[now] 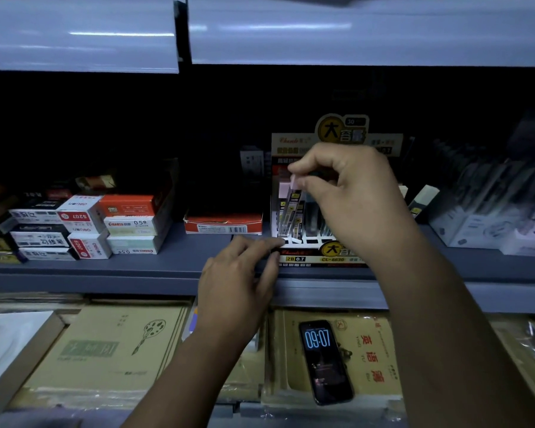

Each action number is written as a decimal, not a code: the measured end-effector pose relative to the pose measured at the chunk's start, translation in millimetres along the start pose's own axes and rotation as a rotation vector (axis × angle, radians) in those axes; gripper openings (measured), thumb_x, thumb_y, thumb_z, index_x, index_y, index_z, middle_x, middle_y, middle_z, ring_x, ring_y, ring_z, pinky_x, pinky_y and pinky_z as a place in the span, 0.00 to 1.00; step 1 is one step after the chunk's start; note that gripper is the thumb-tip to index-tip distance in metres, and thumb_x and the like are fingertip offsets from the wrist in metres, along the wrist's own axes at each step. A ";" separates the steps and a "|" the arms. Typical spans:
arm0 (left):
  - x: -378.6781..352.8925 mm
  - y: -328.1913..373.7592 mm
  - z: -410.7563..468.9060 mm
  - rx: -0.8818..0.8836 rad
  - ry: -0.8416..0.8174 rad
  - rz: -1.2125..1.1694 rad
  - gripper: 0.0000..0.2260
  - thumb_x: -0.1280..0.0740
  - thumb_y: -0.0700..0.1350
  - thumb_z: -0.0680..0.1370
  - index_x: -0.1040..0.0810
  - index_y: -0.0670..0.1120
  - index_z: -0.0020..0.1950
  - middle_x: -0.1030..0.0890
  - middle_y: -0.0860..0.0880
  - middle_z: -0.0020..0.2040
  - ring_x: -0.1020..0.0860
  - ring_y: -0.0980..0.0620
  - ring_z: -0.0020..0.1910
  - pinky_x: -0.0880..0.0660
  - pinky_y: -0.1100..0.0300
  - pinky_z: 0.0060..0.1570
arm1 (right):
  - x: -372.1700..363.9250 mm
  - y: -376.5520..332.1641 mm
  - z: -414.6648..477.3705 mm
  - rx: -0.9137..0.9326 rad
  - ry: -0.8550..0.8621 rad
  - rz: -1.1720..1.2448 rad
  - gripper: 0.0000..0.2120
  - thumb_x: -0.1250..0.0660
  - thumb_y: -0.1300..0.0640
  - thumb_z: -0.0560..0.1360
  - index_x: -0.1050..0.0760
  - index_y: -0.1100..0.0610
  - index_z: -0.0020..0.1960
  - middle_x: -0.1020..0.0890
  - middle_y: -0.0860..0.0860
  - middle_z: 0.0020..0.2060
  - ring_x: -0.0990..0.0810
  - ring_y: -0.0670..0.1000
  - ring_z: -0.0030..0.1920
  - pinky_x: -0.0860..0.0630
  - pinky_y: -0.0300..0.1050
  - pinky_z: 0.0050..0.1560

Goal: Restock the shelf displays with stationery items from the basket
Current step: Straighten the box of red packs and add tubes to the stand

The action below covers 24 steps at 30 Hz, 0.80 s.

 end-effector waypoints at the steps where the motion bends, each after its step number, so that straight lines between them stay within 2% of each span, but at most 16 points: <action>1: 0.0 0.5 -0.1 -0.003 -0.004 0.004 0.11 0.34 0.53 0.81 0.19 0.60 0.62 0.22 0.59 0.49 0.23 0.56 0.45 0.23 0.49 0.45 | -2.7 1.1 0.0 0.000 -0.009 -0.022 0.07 0.31 0.59 0.79 0.16 0.48 0.51 0.18 0.39 0.43 0.20 0.37 0.43 0.23 0.35 0.44; 3: -0.2 0.4 -0.3 -0.005 -0.011 0.004 0.11 0.35 0.53 0.81 0.19 0.60 0.63 0.21 0.59 0.49 0.23 0.56 0.46 0.23 0.48 0.45 | -9.2 4.4 -0.3 0.012 -0.010 -0.077 0.07 0.31 0.58 0.79 0.16 0.46 0.51 0.18 0.40 0.41 0.21 0.40 0.42 0.22 0.42 0.44; 6: -0.4 -0.8 -1.0 -0.005 -0.015 0.000 0.12 0.36 0.54 0.81 0.20 0.61 0.63 0.22 0.59 0.49 0.23 0.56 0.46 0.23 0.47 0.46 | -15.8 7.4 -0.5 0.039 0.030 -0.171 0.05 0.32 0.53 0.79 0.19 0.44 0.51 0.17 0.44 0.46 0.21 0.51 0.52 0.21 0.53 0.51; 12: -1.5 -1.8 -1.4 -0.009 -0.033 0.002 0.13 0.39 0.56 0.81 0.21 0.61 0.64 0.21 0.58 0.49 0.22 0.55 0.46 0.23 0.47 0.46 | -21.8 2.9 -4.5 0.166 0.119 -0.308 0.05 0.29 0.55 0.77 0.15 0.48 0.45 0.18 0.43 0.44 0.26 0.51 0.50 0.25 0.51 0.48; 15: -2.4 -2.0 -1.2 -0.009 -0.037 -0.002 0.14 0.40 0.56 0.81 0.21 0.61 0.64 0.21 0.58 0.48 0.22 0.55 0.46 0.23 0.47 0.46 | -24.4 4.3 -7.0 0.176 0.149 -0.384 0.06 0.28 0.57 0.77 0.14 0.50 0.50 0.20 0.47 0.45 0.26 0.53 0.51 0.25 0.49 0.45; 19: -2.6 -1.7 0.0 -0.003 -0.039 -0.009 0.14 0.39 0.56 0.81 0.21 0.61 0.64 0.21 0.58 0.48 0.22 0.55 0.46 0.23 0.47 0.46 | -24.6 4.5 -8.1 0.179 0.160 -0.442 0.08 0.29 0.58 0.77 0.14 0.50 0.53 0.21 0.49 0.46 0.26 0.55 0.51 0.28 0.48 0.46; 24: -1.6 -1.7 -0.3 0.000 -0.049 -0.005 0.14 0.40 0.57 0.81 0.21 0.61 0.64 0.22 0.58 0.48 0.23 0.55 0.46 0.23 0.47 0.47 | -18.3 2.9 -7.1 0.194 0.192 -0.426 0.09 0.30 0.60 0.77 0.16 0.54 0.55 0.24 0.48 0.45 0.27 0.55 0.53 0.25 0.53 0.50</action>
Point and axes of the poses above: each hand's wrist, its own z-axis towards the middle knuckle, its own x-axis out of the back of the hand, y = z × x, the point moved 3 cm from there along z, towards the middle knuckle
